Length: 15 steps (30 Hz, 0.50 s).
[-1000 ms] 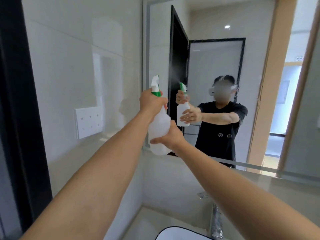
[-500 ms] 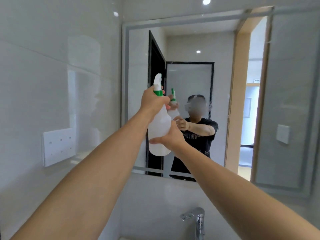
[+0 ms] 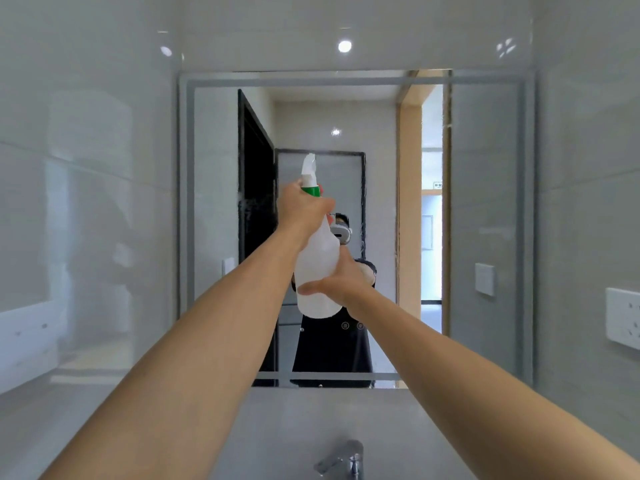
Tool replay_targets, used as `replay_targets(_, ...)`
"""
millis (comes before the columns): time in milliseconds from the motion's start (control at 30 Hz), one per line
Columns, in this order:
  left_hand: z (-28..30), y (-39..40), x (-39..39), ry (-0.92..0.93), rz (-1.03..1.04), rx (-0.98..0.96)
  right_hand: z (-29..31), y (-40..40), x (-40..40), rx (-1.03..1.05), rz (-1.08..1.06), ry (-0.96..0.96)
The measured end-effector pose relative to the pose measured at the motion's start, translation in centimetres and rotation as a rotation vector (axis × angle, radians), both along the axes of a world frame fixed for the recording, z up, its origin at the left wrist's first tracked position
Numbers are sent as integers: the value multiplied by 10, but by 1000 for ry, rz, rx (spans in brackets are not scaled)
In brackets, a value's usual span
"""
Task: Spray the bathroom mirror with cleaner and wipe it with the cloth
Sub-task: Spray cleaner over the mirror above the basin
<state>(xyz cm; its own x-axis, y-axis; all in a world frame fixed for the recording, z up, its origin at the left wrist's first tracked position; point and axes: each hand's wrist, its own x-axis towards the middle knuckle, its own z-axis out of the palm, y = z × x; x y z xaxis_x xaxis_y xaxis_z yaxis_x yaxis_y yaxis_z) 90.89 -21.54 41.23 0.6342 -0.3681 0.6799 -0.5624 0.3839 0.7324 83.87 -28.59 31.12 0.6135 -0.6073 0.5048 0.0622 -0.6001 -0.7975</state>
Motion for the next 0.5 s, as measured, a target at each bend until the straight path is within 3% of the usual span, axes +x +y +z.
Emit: replay_targets(500,13,-56,-70,-48,-300,64,8,-47,-75,17,-179,-24)
